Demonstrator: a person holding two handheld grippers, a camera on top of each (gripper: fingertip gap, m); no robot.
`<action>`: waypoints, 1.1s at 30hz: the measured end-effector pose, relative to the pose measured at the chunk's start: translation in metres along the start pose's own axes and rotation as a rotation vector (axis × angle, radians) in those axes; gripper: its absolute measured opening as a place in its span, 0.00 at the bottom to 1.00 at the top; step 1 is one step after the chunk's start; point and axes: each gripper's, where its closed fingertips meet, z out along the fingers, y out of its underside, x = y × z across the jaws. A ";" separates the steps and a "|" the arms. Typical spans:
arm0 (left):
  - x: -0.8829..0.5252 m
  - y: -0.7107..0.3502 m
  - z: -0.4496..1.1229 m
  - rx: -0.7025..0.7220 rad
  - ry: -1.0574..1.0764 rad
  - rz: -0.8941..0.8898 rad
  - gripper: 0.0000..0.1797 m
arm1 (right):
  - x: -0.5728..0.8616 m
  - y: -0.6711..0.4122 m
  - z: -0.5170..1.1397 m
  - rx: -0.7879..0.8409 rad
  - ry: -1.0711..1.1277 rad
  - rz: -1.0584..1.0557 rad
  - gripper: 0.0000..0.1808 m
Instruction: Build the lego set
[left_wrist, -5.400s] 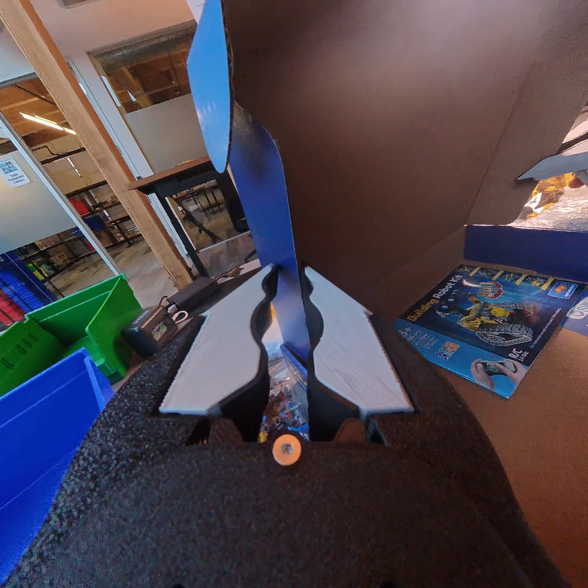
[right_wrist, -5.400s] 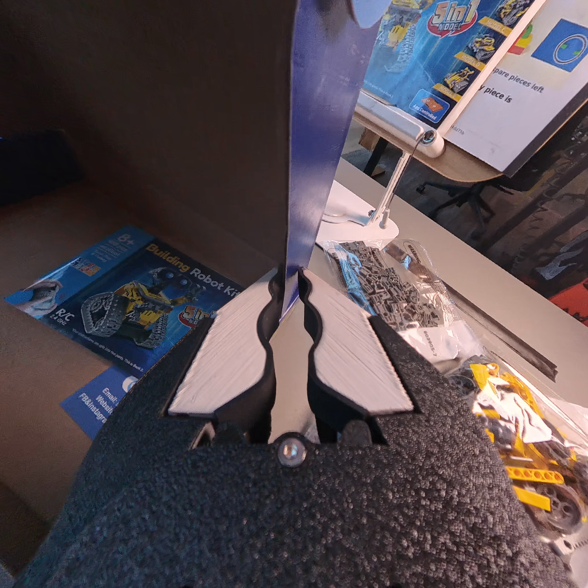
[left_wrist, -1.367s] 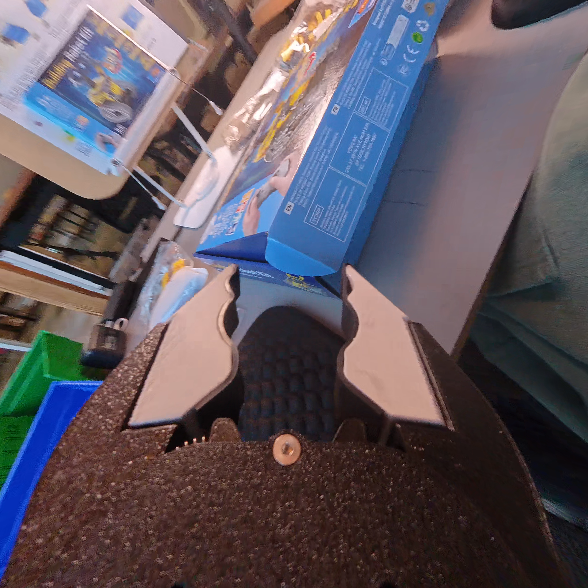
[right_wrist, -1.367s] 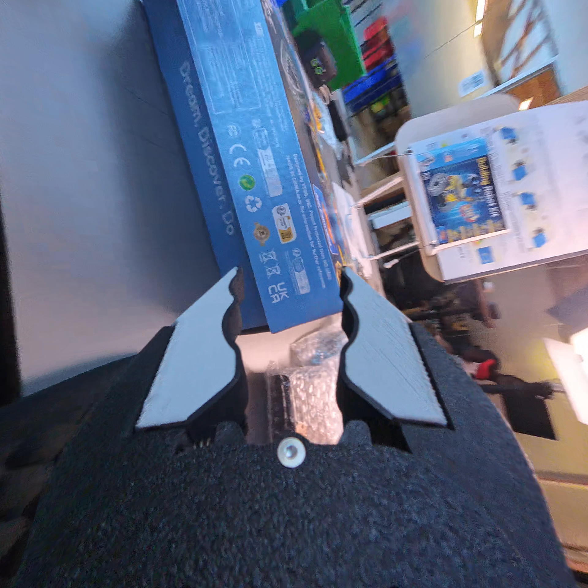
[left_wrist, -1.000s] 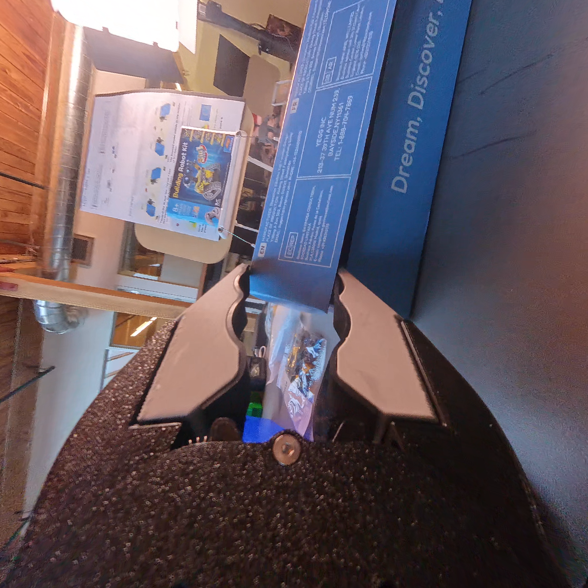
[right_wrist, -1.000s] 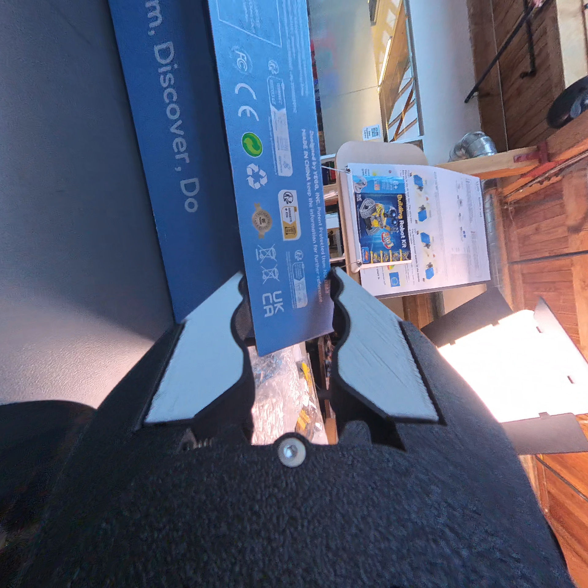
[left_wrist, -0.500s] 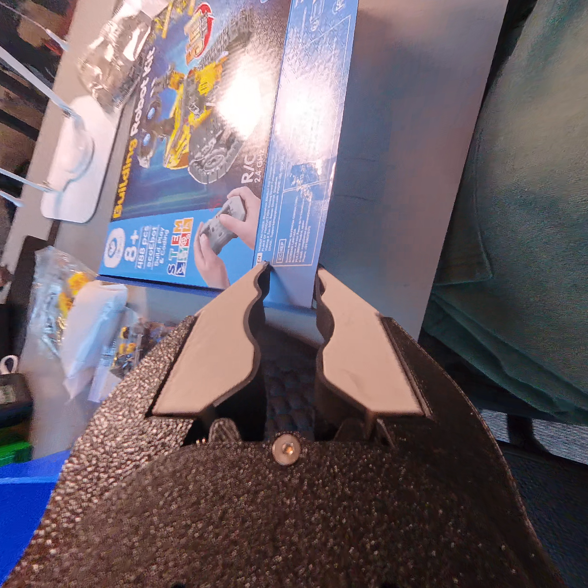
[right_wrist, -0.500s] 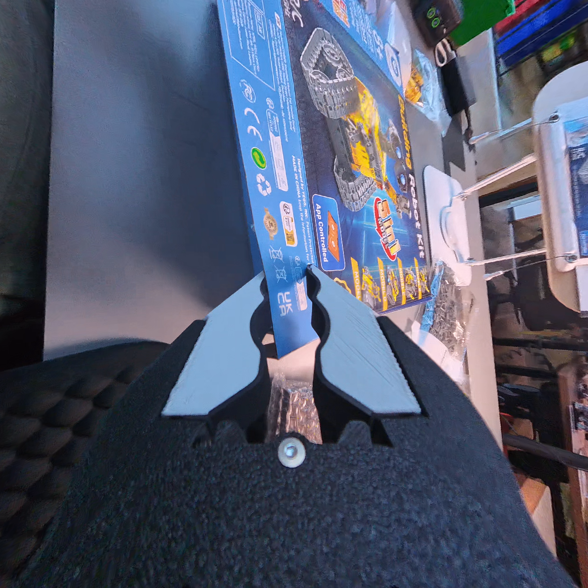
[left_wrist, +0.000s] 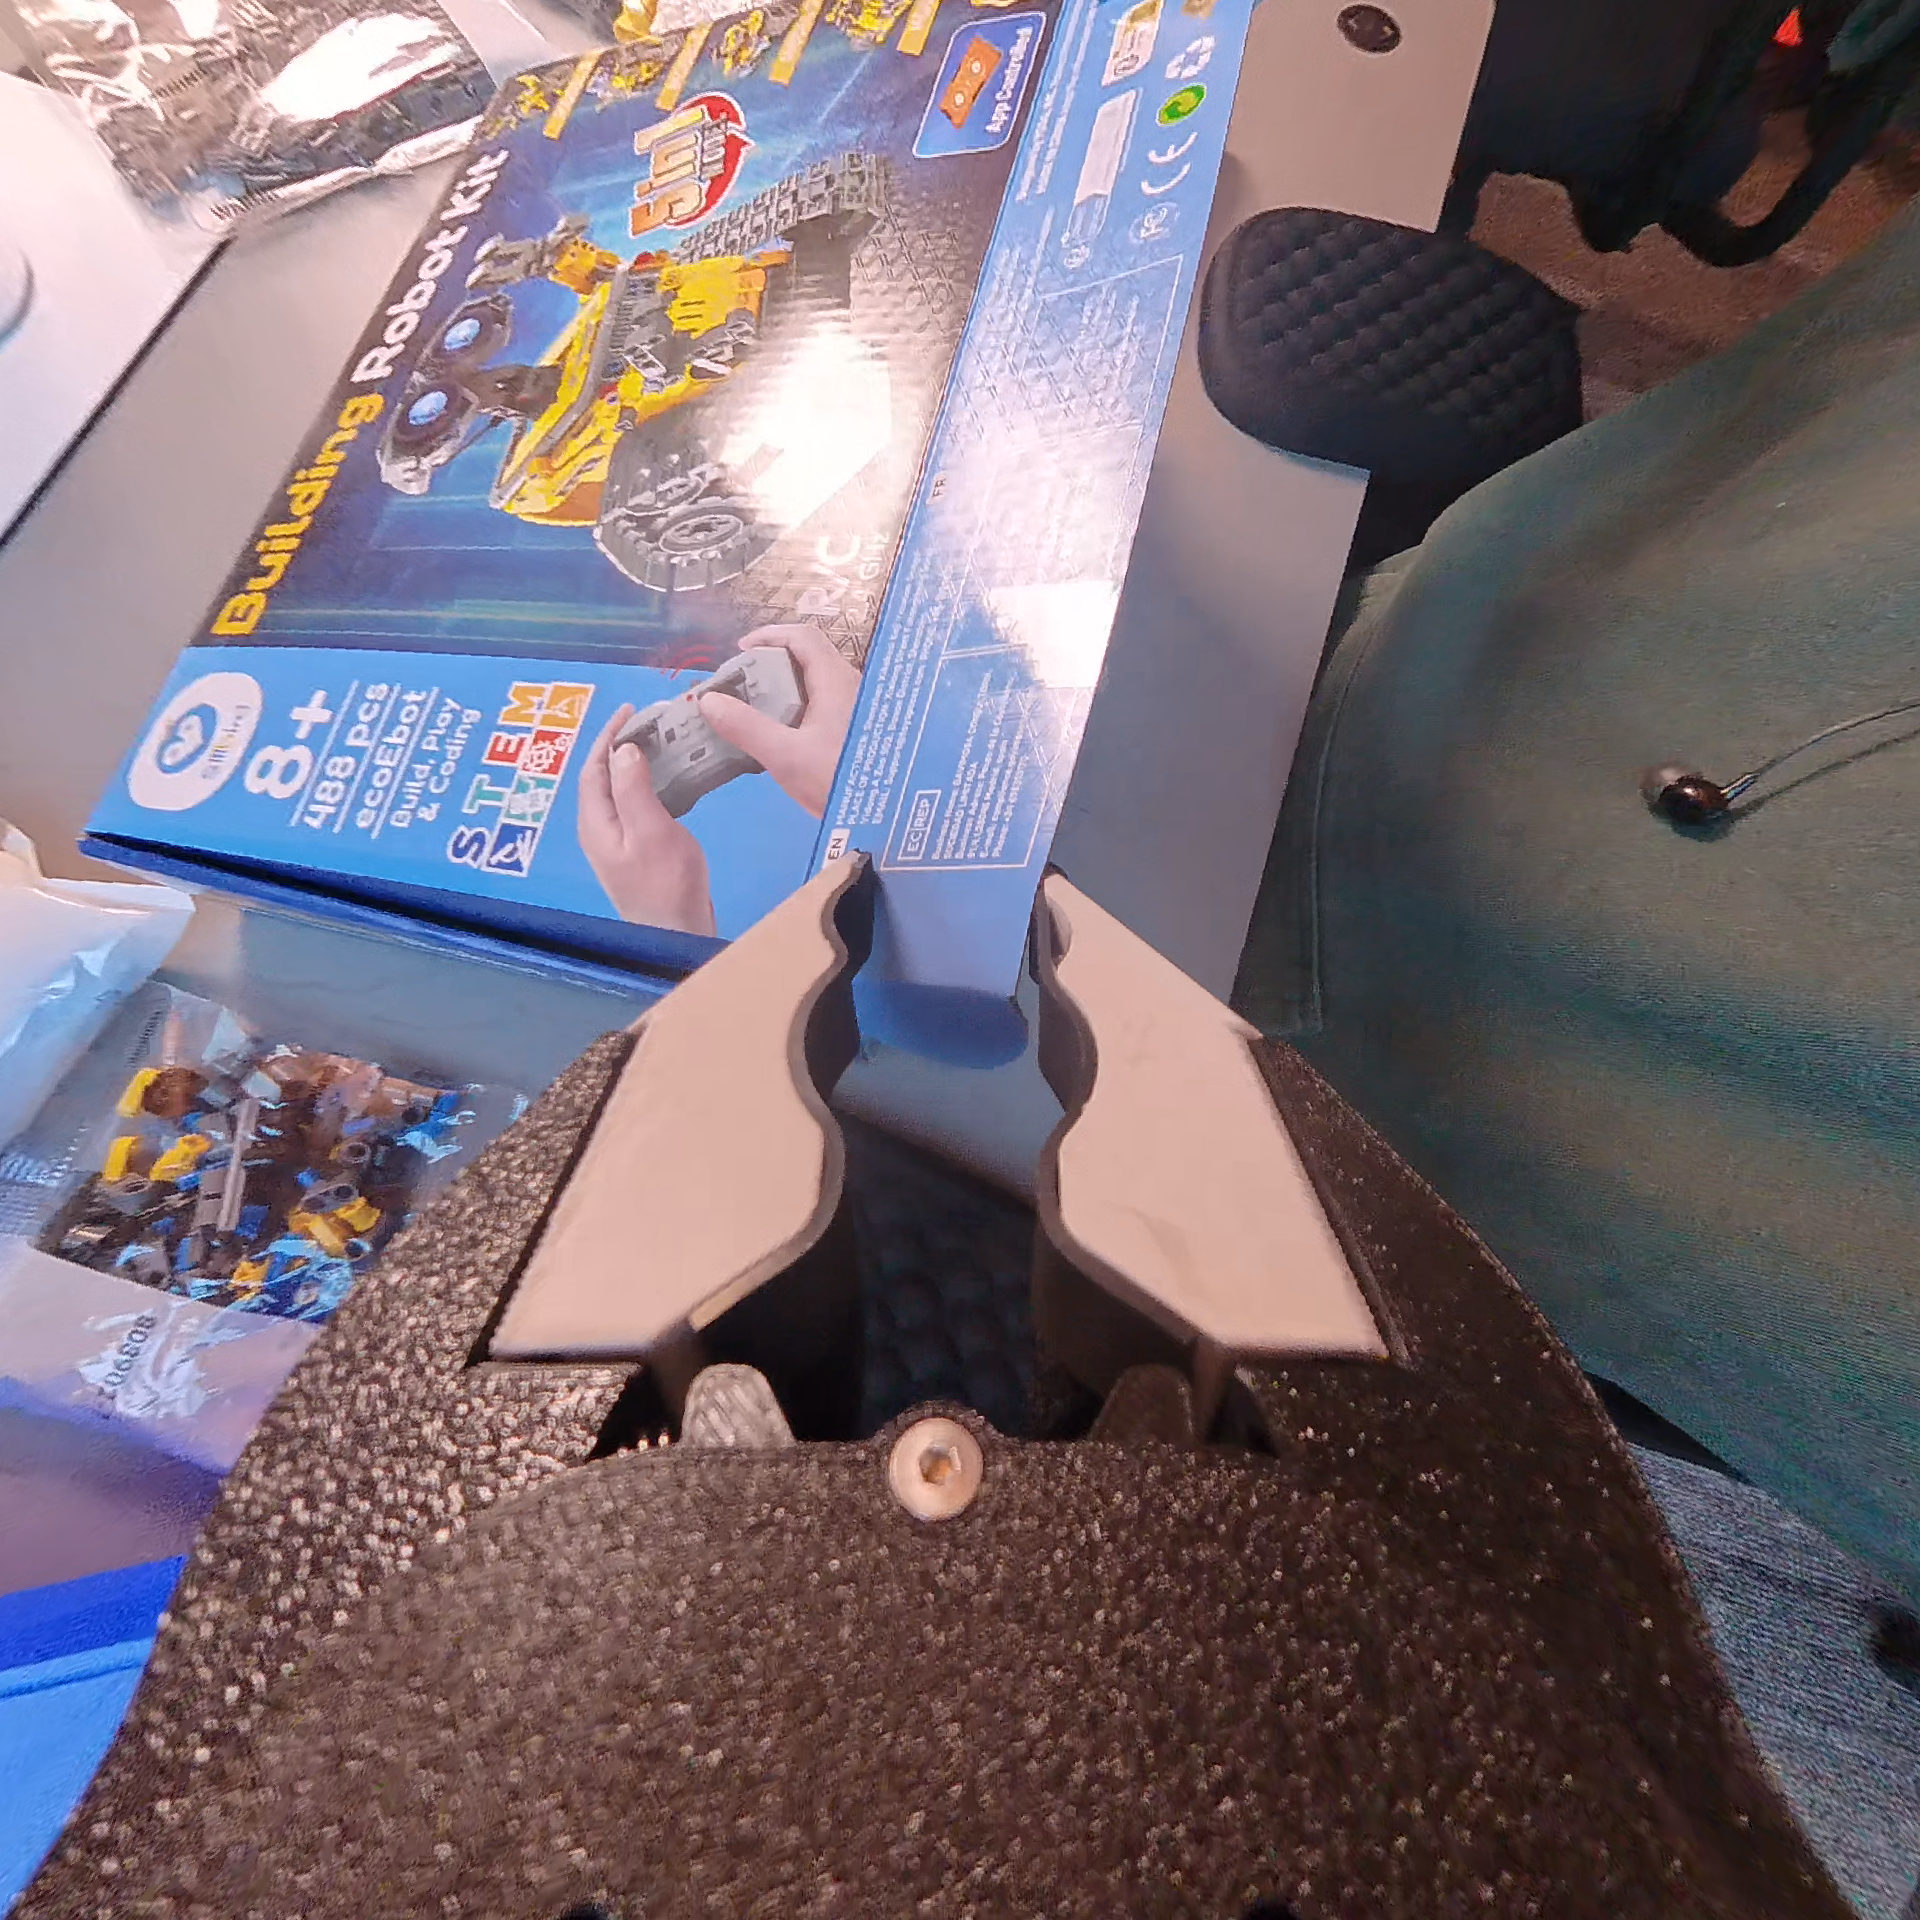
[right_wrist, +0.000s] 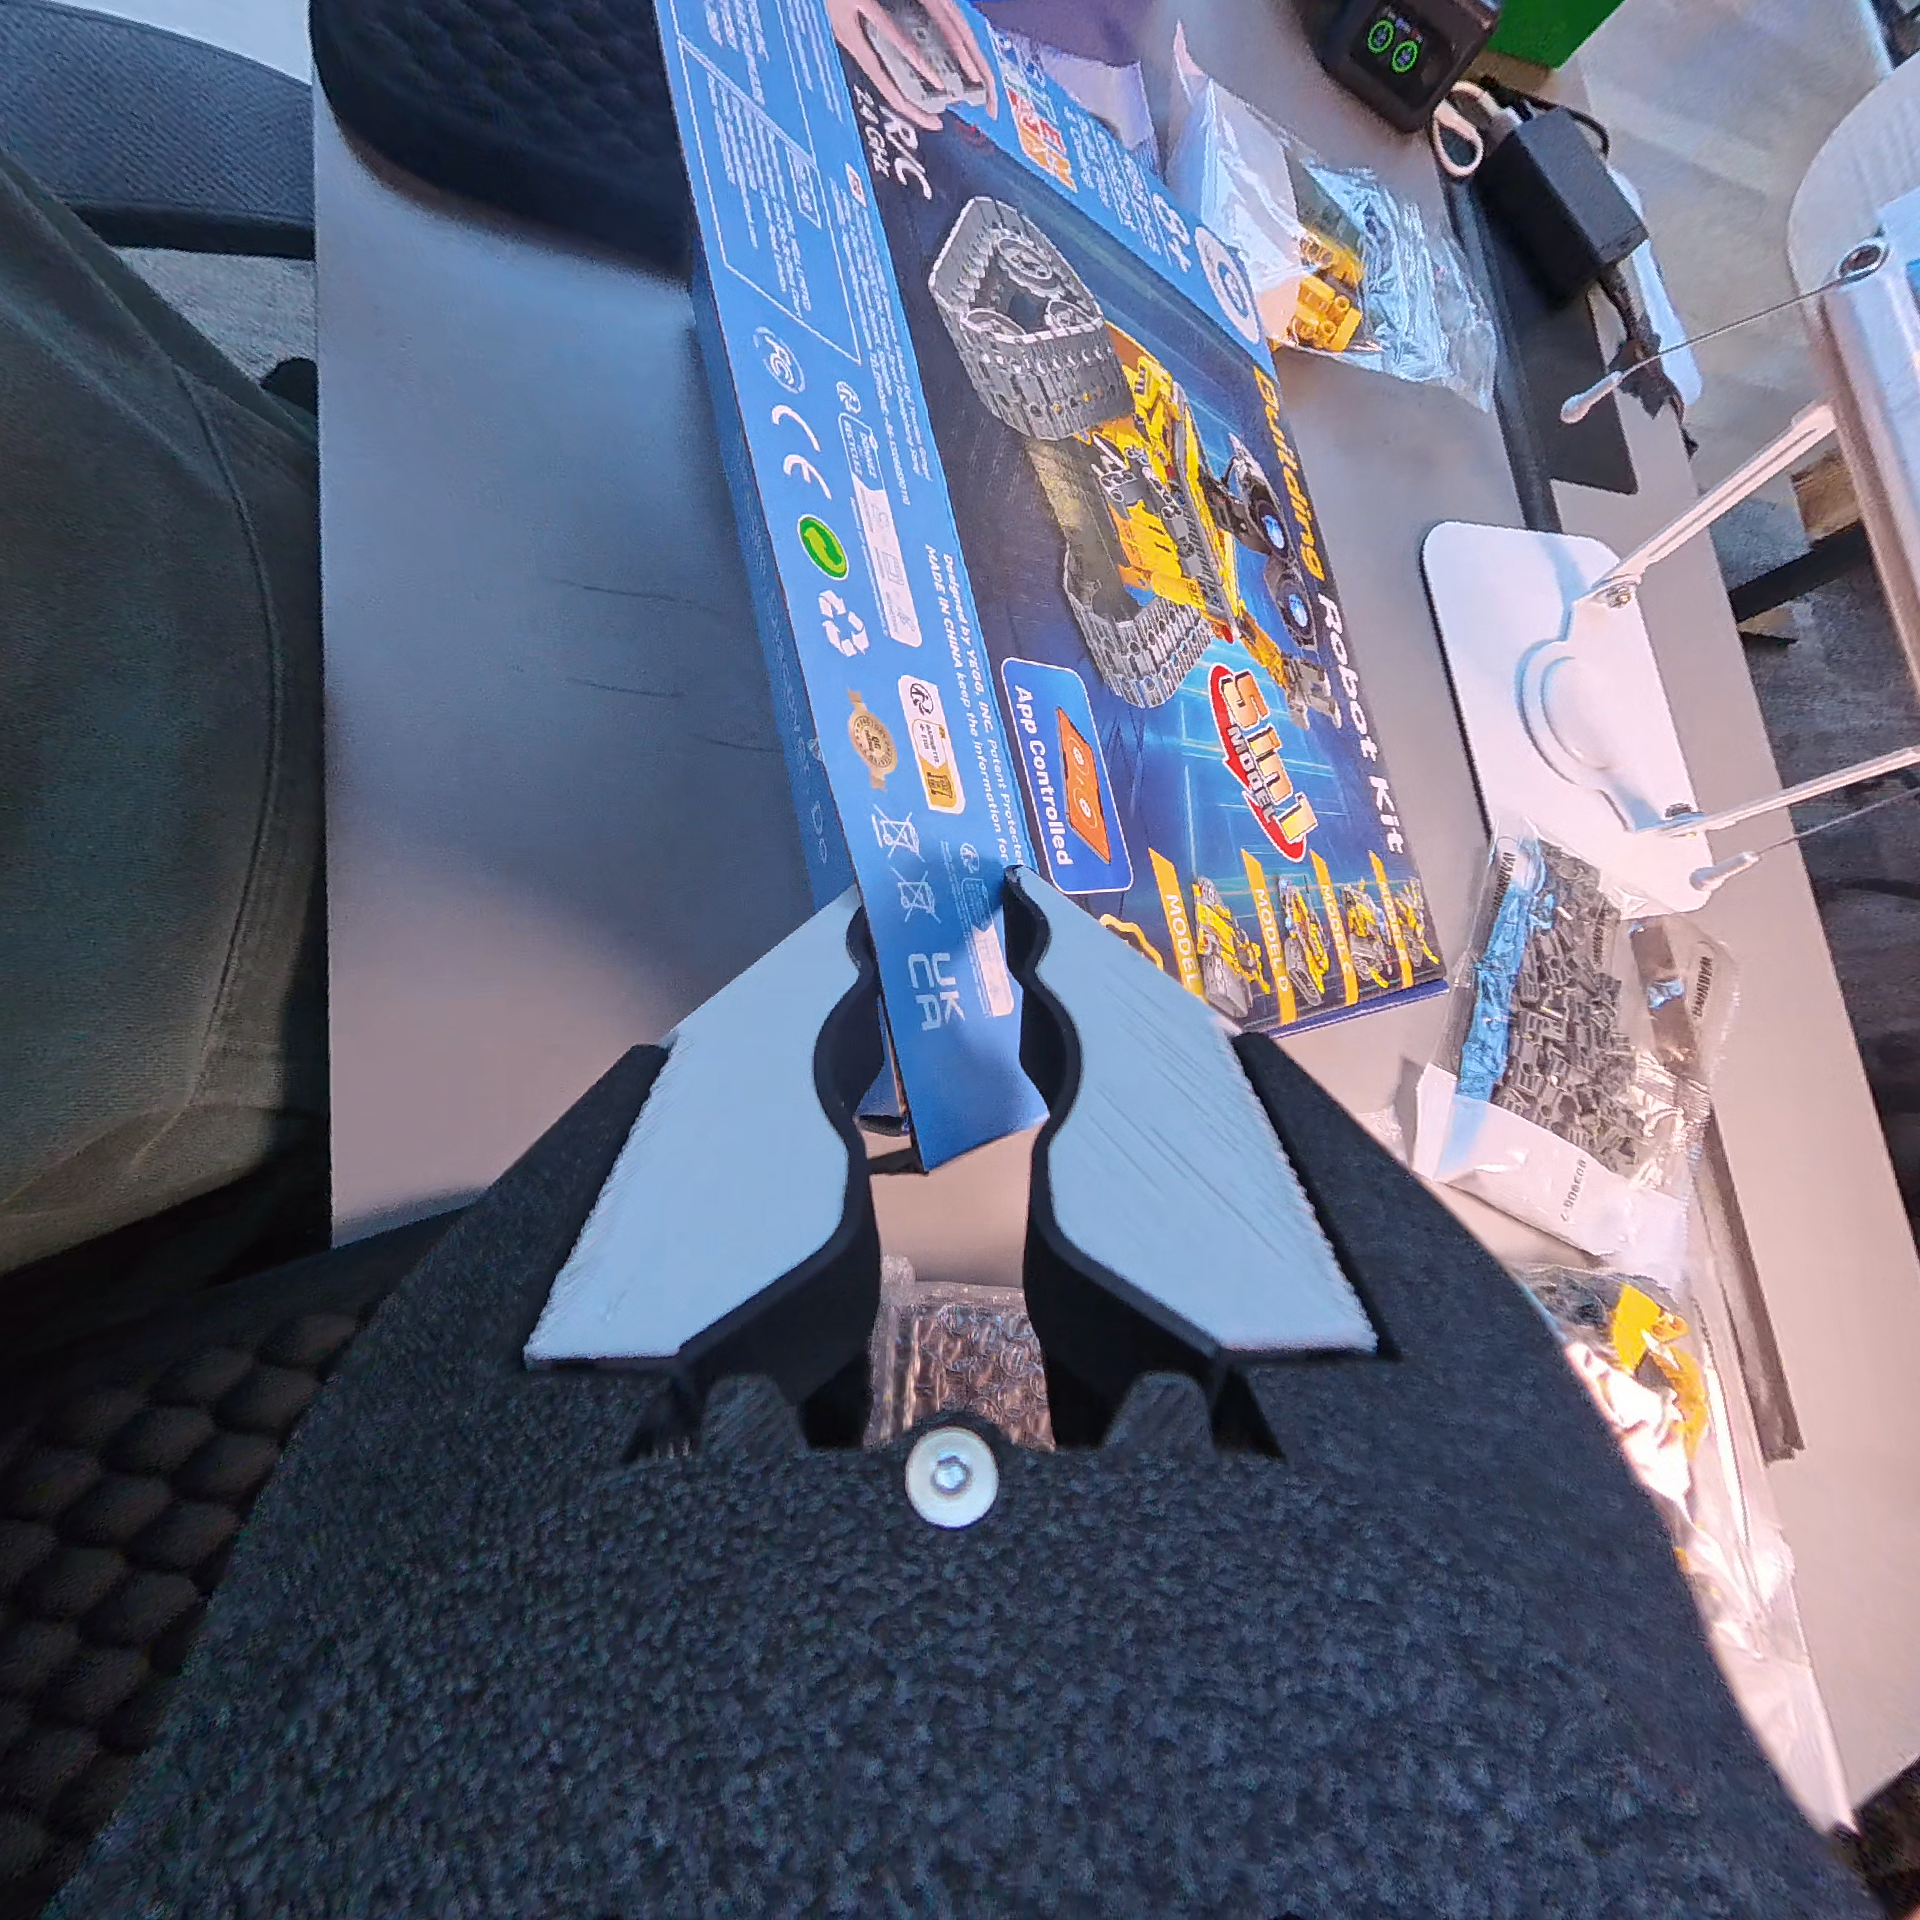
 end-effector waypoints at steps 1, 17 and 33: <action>0.001 0.001 0.001 0.006 0.015 -0.009 0.16 | 0.000 0.000 0.000 0.004 0.002 -0.003 0.10; 0.016 0.063 0.055 -0.084 -0.017 0.063 0.20 | -0.045 0.050 0.043 -0.012 0.123 -0.099 0.17; 0.025 0.064 0.054 -0.027 -0.086 0.206 0.25 | -0.063 0.049 0.030 0.158 0.078 0.018 0.22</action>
